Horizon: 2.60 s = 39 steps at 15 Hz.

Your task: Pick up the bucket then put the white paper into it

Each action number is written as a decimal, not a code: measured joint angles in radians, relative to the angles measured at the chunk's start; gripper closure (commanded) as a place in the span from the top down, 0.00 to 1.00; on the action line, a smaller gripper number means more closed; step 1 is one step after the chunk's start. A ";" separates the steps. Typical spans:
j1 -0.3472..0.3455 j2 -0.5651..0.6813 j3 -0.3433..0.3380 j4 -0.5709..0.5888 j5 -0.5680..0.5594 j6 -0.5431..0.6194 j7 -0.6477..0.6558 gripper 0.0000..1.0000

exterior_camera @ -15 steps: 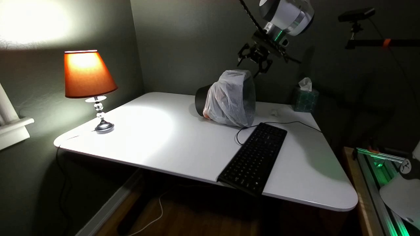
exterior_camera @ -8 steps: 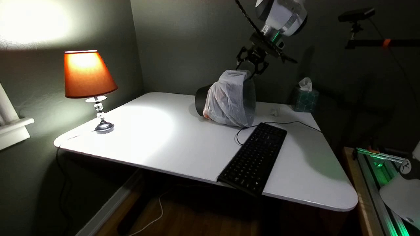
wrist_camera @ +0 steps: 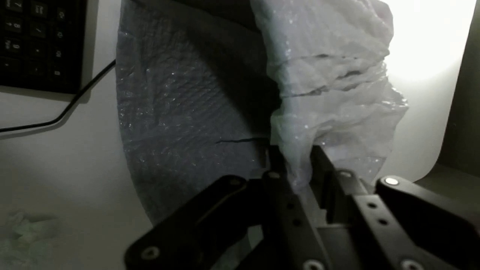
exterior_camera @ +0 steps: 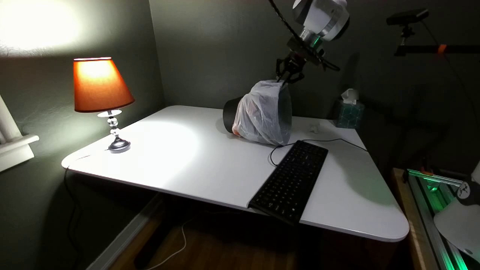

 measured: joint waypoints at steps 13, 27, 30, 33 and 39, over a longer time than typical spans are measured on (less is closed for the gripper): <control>0.003 -0.004 0.016 0.050 -0.088 -0.015 0.071 0.03; 0.166 0.009 -0.013 0.180 -0.887 -0.212 0.527 0.43; 0.165 0.002 -0.001 0.187 -0.902 -0.213 0.527 0.65; 0.153 -0.027 -0.001 0.177 -0.905 -0.212 0.503 0.89; 0.061 -0.085 -0.001 0.115 -0.644 -0.179 0.296 1.00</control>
